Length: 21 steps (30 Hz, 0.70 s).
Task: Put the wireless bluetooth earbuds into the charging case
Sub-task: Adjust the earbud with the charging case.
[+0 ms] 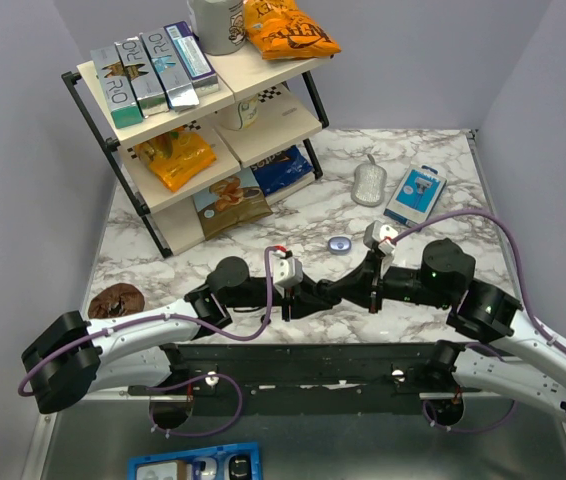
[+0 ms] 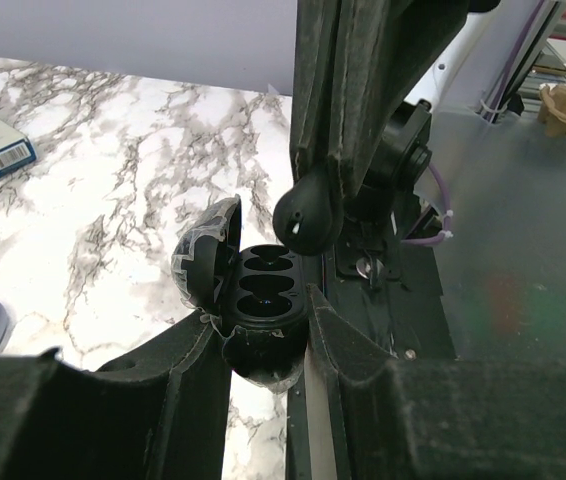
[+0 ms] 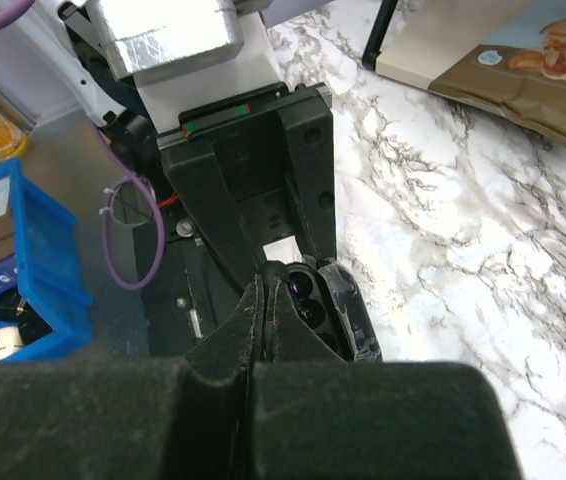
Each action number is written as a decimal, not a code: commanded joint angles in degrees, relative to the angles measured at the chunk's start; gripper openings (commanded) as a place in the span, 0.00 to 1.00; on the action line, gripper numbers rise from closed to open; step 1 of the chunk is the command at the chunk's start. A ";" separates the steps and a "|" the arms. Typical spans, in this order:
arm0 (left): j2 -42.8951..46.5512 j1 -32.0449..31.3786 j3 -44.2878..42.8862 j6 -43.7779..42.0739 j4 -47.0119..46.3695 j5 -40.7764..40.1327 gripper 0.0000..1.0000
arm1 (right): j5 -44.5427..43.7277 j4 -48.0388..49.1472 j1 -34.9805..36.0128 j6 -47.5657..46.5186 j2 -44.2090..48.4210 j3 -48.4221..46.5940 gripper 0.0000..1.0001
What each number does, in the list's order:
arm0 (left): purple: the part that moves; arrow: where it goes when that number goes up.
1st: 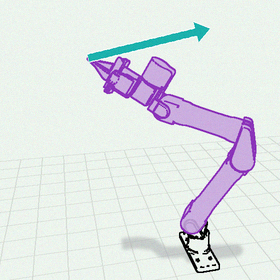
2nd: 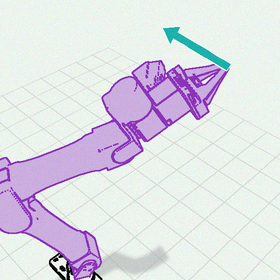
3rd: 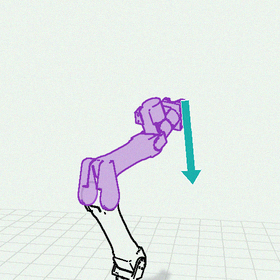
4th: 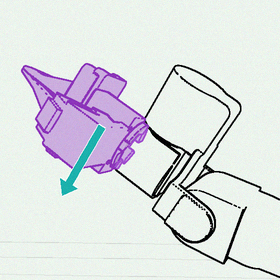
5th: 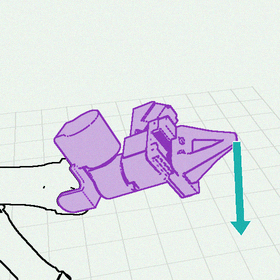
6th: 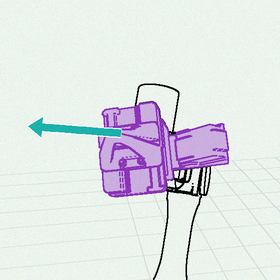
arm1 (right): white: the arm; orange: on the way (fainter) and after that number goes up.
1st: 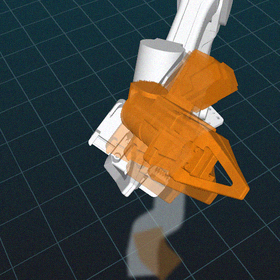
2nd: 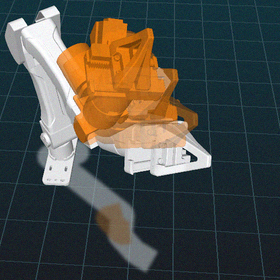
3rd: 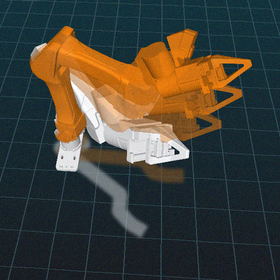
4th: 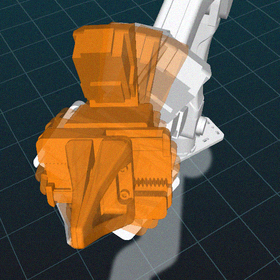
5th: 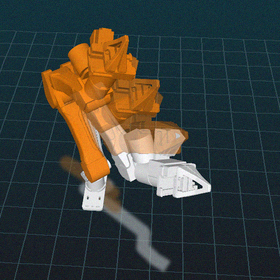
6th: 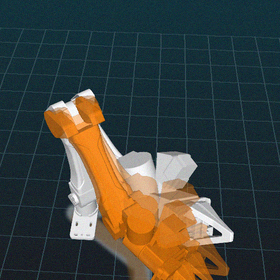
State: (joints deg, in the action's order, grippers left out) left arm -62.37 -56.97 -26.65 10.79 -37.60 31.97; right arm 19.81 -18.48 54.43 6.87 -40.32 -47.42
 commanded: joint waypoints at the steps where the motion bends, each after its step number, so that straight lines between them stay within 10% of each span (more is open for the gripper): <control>1: 1.11 0.10 -1.21 0.64 -2.91 -0.24 0.00 | 1.10 1.87 0.32 0.16 1.03 1.36 0.01; 21: 1.11 0.10 -1.03 2.13 -4.85 0.99 0.00 | 0.93 1.52 0.41 -2.04 1.11 3.21 0.01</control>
State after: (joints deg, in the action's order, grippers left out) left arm -62.15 -56.97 -26.65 12.19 -39.33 31.99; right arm 20.45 -17.54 54.43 6.31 -39.92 -45.45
